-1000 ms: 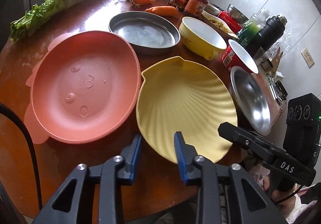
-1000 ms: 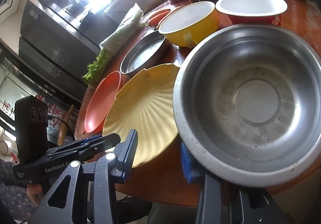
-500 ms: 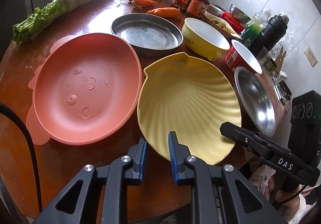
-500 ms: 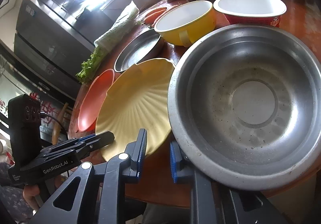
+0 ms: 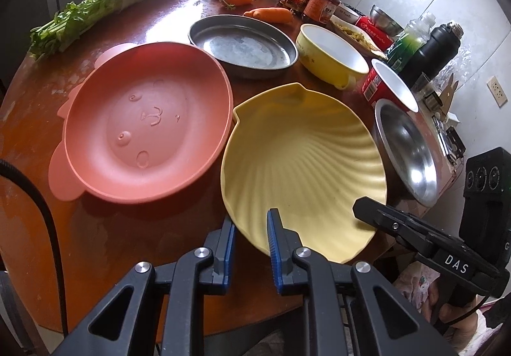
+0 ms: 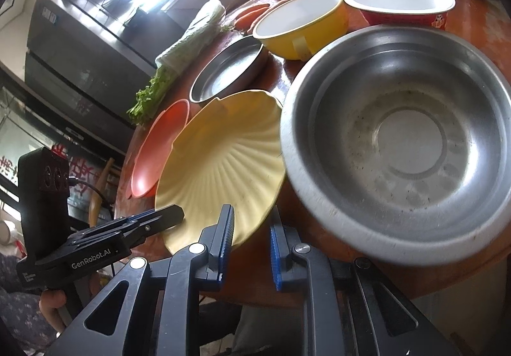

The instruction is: Organize plates and bowls

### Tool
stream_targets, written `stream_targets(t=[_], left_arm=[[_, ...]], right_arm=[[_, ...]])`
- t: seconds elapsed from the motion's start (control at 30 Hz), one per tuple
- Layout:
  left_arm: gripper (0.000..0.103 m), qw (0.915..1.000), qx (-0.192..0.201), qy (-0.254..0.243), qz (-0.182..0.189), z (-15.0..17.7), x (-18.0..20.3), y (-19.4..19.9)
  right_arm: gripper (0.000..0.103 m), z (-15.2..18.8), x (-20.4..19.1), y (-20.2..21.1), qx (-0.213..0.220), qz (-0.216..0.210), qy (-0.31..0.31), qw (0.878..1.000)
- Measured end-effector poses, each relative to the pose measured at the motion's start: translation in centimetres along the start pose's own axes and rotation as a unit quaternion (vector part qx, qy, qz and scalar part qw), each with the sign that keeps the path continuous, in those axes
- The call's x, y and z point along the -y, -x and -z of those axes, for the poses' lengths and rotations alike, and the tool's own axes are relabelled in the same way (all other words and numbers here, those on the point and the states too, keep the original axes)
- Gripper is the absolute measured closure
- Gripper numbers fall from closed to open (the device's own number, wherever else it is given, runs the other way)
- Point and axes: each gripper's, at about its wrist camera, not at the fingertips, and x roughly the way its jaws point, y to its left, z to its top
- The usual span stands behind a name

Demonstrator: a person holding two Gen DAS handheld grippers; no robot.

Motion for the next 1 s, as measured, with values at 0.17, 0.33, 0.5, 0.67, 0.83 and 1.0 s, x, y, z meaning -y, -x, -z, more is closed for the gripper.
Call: stream_targets(t=[0.17,0.33,0.5,0.67,0.83,1.0], left_arm=[[0.083,1.0,-0.001,0.001,-0.004,0.7,-0.3,0.5],[0.083,0.9999,-0.003,0.003,-0.011,1.6,-0.7,1.3],[0.083,0.9997,-0.006,0.009,-0.02,2.5,-1.7,2.0],[0.083,0.9994,0.0,0.02,-0.029,3.2,-2.9,2.9],[0.083,0.9989,0.001,0.032,-0.036,3.5,-4.1,3.3],[0.083,0.9989,0.004,0.034,-0.033,3.5,-4.9,3.4]], right_arm=[[0.082,0.5,-0.5,-0.1,-0.012,-0.001,0.001,1.0],[0.082,0.9,-1.4,-0.3,-0.019,0.004,0.011,1.0],[0.082,1.4,-2.4,-0.9,-0.033,0.001,0.017,0.999],[0.082,1.7,-3.7,-1.5,-0.042,-0.003,0.031,0.999],[0.082,1.6,-4.8,-2.4,-0.053,-0.001,0.042,0.998],[0.081,1.5,-5.3,-3.0,-0.059,0.01,0.048,0.997]])
